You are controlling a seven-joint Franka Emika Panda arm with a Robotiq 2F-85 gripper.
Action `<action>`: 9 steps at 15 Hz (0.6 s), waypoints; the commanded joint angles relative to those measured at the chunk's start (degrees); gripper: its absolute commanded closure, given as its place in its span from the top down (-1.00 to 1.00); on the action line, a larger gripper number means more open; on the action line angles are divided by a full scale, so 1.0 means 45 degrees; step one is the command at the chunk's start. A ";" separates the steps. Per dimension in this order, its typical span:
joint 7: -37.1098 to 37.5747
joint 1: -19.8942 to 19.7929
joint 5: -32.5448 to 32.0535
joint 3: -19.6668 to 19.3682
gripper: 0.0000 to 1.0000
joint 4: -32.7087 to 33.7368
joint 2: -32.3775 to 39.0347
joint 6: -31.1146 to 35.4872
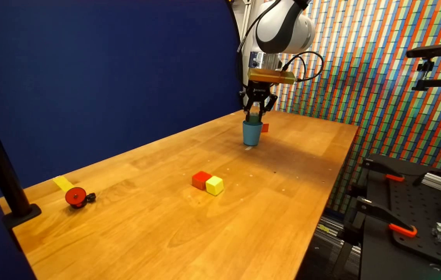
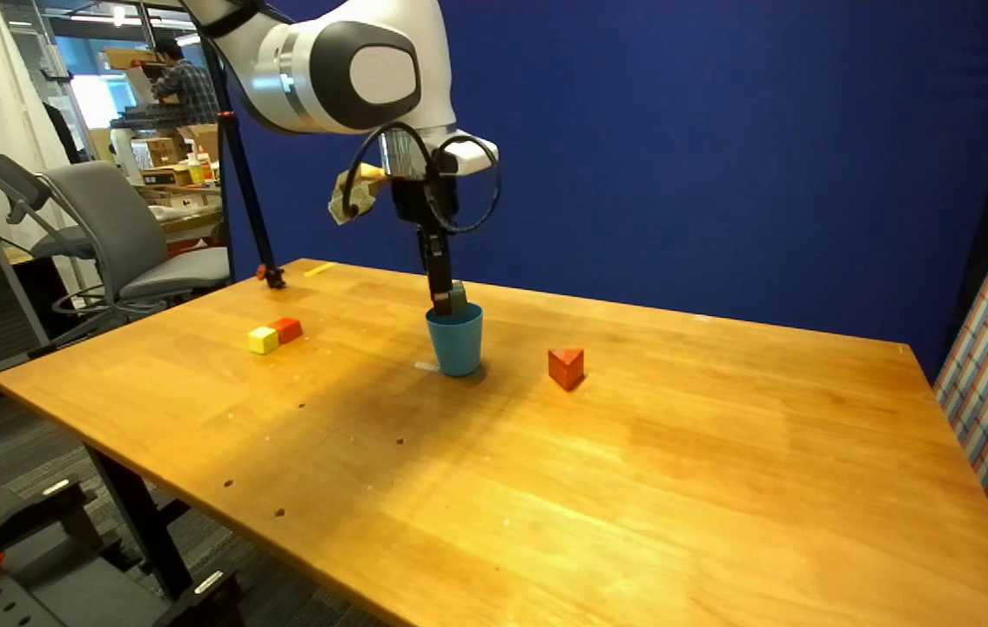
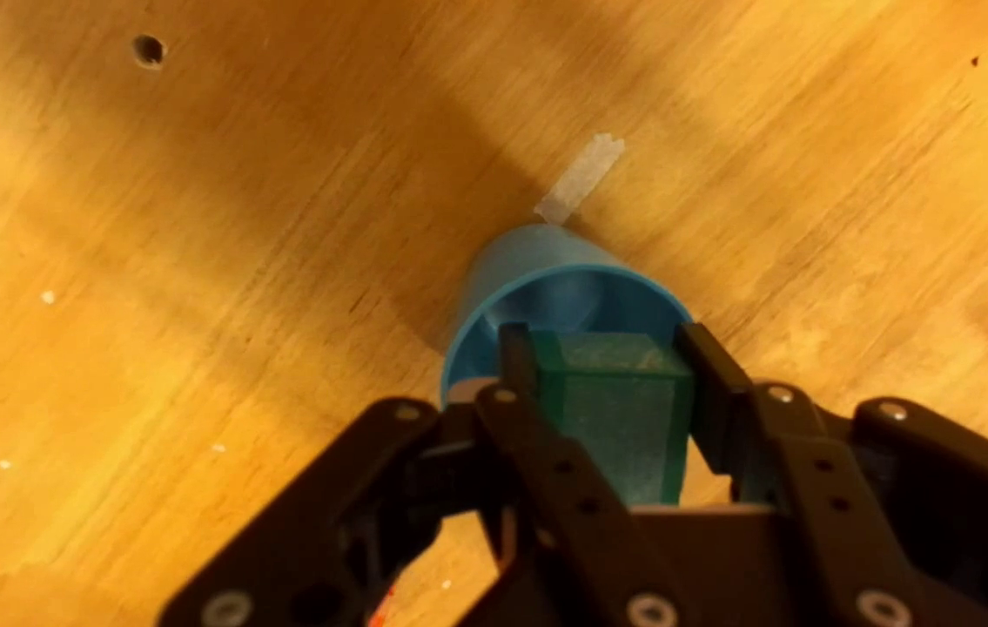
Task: Put the green block in the cup
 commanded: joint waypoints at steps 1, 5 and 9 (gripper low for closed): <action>-0.0163 0.0022 0.0239 -0.0144 0.51 0.0294 0.0128 -0.0083; -0.0295 0.0018 0.0333 -0.0050 1.00 0.0127 -0.0090 -0.0035; -0.0228 0.0246 0.0020 -0.0105 1.00 -0.0185 -0.0665 -0.0314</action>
